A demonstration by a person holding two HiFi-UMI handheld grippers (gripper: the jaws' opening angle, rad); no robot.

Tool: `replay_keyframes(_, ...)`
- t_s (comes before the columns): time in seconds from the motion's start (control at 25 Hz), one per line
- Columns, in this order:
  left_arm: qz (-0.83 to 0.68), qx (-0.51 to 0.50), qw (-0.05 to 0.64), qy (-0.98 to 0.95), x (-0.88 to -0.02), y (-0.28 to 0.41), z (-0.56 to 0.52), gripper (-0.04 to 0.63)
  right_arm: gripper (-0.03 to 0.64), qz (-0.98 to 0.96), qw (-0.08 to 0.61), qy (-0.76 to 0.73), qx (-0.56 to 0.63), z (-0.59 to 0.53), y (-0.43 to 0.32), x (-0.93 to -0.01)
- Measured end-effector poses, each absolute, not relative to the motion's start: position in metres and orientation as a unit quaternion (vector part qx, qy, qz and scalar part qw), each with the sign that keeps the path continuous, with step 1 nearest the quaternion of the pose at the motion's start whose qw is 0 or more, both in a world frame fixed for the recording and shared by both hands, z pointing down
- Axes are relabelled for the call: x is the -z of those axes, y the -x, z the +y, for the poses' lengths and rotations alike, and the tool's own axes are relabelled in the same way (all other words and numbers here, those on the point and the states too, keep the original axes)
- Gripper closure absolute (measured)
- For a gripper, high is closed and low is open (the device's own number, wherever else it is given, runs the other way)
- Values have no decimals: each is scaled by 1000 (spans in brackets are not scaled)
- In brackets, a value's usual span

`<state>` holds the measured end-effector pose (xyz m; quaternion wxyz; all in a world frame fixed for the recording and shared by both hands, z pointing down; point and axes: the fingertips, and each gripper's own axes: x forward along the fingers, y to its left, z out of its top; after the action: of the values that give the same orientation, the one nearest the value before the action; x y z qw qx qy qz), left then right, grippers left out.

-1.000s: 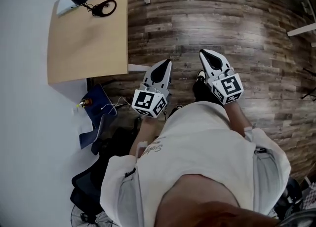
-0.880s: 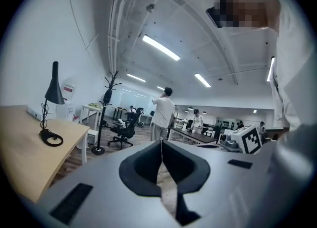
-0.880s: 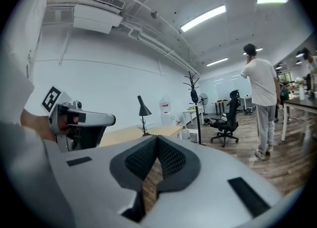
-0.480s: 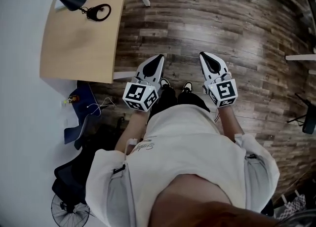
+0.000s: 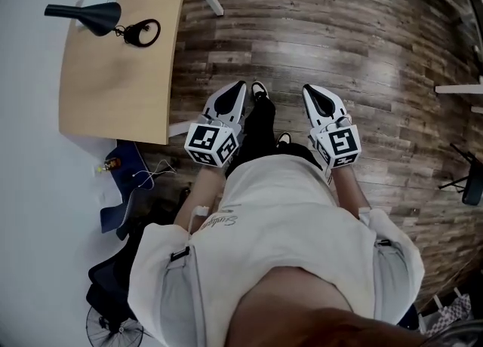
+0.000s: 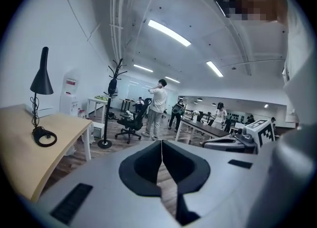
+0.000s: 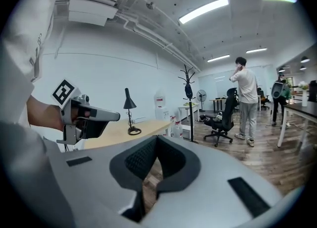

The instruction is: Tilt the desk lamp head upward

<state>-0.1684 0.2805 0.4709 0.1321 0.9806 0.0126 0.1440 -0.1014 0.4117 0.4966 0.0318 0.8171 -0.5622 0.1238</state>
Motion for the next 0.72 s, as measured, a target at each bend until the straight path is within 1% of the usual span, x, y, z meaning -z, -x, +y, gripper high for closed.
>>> replay_keyframes(0.16, 12, -140, 132, -981, -474, 137, 257, 579, 623, -550, 32, -823, -138, 402, 74, -505)
replay_keyframes(0.36, -3, -123, 127, -984, -481, 93, 198, 578, 623, -551, 55, -820, -144, 361, 31, -516)
replay_keyframes(0.52, -31, -127, 141, -981, -498, 64, 137, 580, 623, -568, 80, -805, -150, 302, -11, -515)
replay_keyframes(0.72, -60, -135, 158, -976, -508, 31, 52, 579, 623, -604, 101, -777, -144, 197, -62, -502)
